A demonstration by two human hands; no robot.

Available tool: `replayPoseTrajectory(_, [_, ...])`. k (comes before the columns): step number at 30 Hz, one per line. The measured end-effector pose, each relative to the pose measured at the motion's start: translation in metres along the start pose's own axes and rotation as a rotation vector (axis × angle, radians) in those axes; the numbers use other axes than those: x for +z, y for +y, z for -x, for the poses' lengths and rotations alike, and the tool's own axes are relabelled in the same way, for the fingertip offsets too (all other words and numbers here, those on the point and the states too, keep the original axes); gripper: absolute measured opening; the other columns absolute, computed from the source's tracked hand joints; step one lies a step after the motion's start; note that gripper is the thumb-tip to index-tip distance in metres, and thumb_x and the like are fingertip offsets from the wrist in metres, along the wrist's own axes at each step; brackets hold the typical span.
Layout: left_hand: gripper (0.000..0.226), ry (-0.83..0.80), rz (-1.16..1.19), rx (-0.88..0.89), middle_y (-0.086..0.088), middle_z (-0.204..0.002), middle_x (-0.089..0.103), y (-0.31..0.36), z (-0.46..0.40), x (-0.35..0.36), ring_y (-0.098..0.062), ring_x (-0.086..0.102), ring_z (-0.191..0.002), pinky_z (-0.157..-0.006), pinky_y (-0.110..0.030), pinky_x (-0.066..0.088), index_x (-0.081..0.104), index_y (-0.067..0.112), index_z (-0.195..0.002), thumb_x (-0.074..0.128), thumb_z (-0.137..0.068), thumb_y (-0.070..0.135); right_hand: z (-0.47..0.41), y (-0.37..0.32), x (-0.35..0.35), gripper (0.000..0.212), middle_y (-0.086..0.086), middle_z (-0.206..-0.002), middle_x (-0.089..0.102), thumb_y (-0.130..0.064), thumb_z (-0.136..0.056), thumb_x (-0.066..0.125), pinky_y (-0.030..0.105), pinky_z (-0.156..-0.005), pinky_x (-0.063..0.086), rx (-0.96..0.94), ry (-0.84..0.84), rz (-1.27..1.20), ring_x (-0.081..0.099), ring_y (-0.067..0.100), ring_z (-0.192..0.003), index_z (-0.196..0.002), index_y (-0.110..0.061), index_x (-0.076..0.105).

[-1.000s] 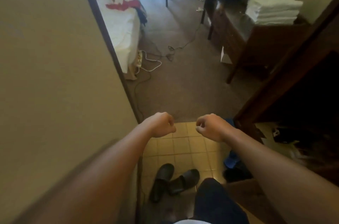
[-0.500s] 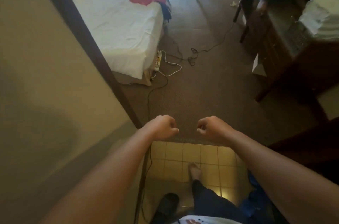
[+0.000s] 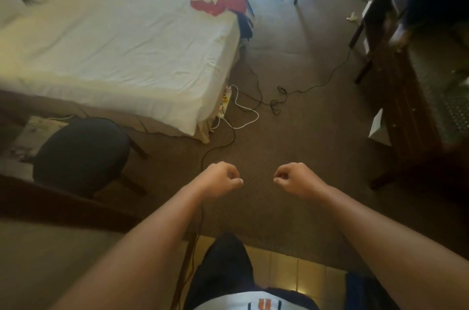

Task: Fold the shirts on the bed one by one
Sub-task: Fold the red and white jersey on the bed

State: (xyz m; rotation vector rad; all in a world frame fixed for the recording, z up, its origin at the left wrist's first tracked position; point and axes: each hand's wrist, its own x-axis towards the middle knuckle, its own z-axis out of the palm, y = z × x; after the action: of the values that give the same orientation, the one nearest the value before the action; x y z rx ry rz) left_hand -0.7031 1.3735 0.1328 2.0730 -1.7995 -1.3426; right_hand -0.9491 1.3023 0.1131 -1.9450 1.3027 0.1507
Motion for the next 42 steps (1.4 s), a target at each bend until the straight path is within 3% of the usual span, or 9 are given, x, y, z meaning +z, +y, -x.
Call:
replayPoseTrajectory(5, [0.031,0.033,0.057,-0.057,0.003,-0.116,0.067,-0.014,-0.091,-0.065,-0.009,0.063,-0.103,-0.09,-0.032,0.055,0.068,0.023,-0.121,0.064,-0.097,0.042,-0.091,0.002,-0.054,0.012,-0.008,-0.091,0.07,-0.03,-0.098,0.061,0.033,-0.074,0.062,-0.004,0.002,0.004,0.069,0.009,-0.077,-0.1,-0.027,0.072])
replayPoseTrajectory(12, [0.024,0.037,-0.055,-0.028,0.008,-0.106,0.067,-0.004,-0.237,-0.183,-0.003,0.061,-0.089,-0.075,-0.026,0.049,0.07,0.025,-0.112,0.064,-0.097,0.043,-0.233,-0.013,-0.148,0.011,-0.009,-0.093,0.066,-0.034,-0.098,0.061,0.032,-0.077,0.061,0.057,0.026,0.014,0.067,0.008,-0.082,-0.103,-0.03,0.07])
replayPoseTrajectory(16, [0.023,0.036,-0.06,-0.024,0.003,-0.106,0.07,0.02,-0.316,-0.243,-0.014,0.068,-0.081,-0.077,-0.034,0.057,0.072,0.022,-0.108,0.065,-0.096,0.041,-0.304,-0.024,-0.201,0.016,-0.01,-0.097,0.067,-0.038,-0.096,0.06,0.039,-0.083,0.059,0.065,0.071,-0.016,0.065,0.007,-0.088,-0.103,-0.029,0.071])
replayPoseTrajectory(20, [0.022,0.025,-0.078,0.015,0.001,-0.101,0.072,0.046,-0.396,-0.285,-0.016,0.068,-0.093,-0.087,-0.04,0.058,0.074,0.019,-0.104,0.068,-0.094,0.038,-0.371,-0.025,-0.255,0.02,-0.007,-0.102,0.069,-0.036,-0.097,0.059,0.037,-0.086,0.057,0.038,0.091,-0.018,0.065,0.009,-0.094,-0.108,-0.025,0.072])
replayPoseTrajectory(27, [0.022,0.066,0.117,-0.032,0.0,-0.093,0.075,0.092,-0.523,-0.348,-0.019,0.073,-0.082,-0.083,-0.043,0.061,0.074,0.02,-0.104,0.066,-0.096,0.039,-0.495,0.019,-0.354,0.013,-0.012,-0.101,0.068,-0.036,-0.098,0.061,0.029,-0.084,0.058,0.02,0.037,-0.043,0.065,0.003,-0.09,-0.105,-0.031,0.07])
replayPoseTrajectory(33, [0.019,0.121,0.105,-0.07,0.009,-0.096,0.07,0.11,-0.6,-0.4,-0.004,0.066,-0.086,-0.074,-0.023,0.053,0.072,0.025,-0.106,0.066,-0.096,0.04,-0.6,0.035,-0.455,0.009,-0.013,-0.095,0.069,-0.036,-0.098,0.062,0.025,-0.077,0.058,0.005,0.008,0.058,0.065,0.002,-0.084,-0.1,-0.033,0.07])
replayPoseTrajectory(37, [0.019,0.176,0.324,-0.139,0.001,-0.091,0.072,0.097,-0.641,-0.439,-0.01,0.068,-0.078,-0.071,-0.027,0.058,0.073,0.018,-0.105,0.066,-0.097,0.034,-0.675,0.02,-0.5,0.009,-0.012,-0.091,0.07,-0.038,-0.097,0.062,0.027,-0.074,0.06,-0.027,-0.015,0.076,0.067,0.004,-0.08,-0.091,-0.035,0.069])
replayPoseTrajectory(42, [0.016,0.206,0.329,-0.222,-0.002,-0.089,0.07,0.057,-0.7,-0.508,-0.012,0.065,-0.073,-0.064,-0.026,0.053,0.071,0.014,-0.099,0.065,-0.097,0.029,-0.783,-0.024,-0.539,0.011,-0.012,-0.09,0.069,-0.038,-0.096,0.062,0.025,-0.072,0.058,-0.089,-0.029,0.117,0.066,0.002,-0.08,-0.089,-0.034,0.07])
